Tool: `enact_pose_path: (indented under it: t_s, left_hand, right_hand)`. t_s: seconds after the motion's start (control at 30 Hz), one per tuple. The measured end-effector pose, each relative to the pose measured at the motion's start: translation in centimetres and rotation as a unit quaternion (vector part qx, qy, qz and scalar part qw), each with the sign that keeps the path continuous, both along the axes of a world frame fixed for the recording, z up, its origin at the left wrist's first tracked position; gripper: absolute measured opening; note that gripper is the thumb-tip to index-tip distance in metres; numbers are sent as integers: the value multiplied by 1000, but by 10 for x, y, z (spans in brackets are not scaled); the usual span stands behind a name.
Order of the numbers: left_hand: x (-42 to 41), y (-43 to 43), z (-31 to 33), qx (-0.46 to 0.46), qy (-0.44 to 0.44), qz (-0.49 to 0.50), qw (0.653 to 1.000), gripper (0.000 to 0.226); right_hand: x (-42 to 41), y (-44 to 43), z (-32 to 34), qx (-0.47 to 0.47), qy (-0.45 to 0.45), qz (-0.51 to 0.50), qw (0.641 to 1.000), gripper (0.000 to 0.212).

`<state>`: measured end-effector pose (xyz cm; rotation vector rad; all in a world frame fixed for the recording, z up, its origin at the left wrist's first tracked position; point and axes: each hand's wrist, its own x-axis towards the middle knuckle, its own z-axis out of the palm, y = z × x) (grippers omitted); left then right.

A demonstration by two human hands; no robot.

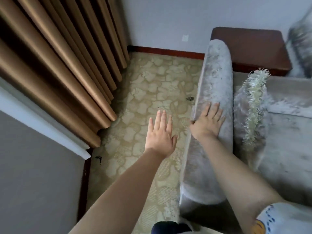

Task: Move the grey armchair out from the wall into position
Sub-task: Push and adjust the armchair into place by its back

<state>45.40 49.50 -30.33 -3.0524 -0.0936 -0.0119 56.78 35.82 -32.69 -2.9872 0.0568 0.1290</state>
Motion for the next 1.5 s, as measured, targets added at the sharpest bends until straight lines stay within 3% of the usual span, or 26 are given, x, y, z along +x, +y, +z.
enact_pose_path:
  t_s: [0.4,0.6,0.9,1.17,1.33,1.5]
  left_hand:
    - [141,42,9,-12,42,-195,980,67]
    - [217,28,15,-45,30,-248,967,70]
    - [339,54,0,4,6,-412,911,70]
    - [480,106,17,14,-5,-438,899,69]
    - [548,78,13,0,15,-475,880,70]
    - [631,22,7,-7,2,-496,868,65]
  right_hand:
    - [1,5,-7,-63,-10,-11,998,93]
    - [23,21,6,-11,-41,-119,992,76]
    - [158,67,14,-43,-44,-278,959,76]
    - [246,81,30,-32,-5,-399,917,67]
    - [322,69,30,-16,-1,-425,905,75]
    - [426,57,17,14,8,-377,926,96]
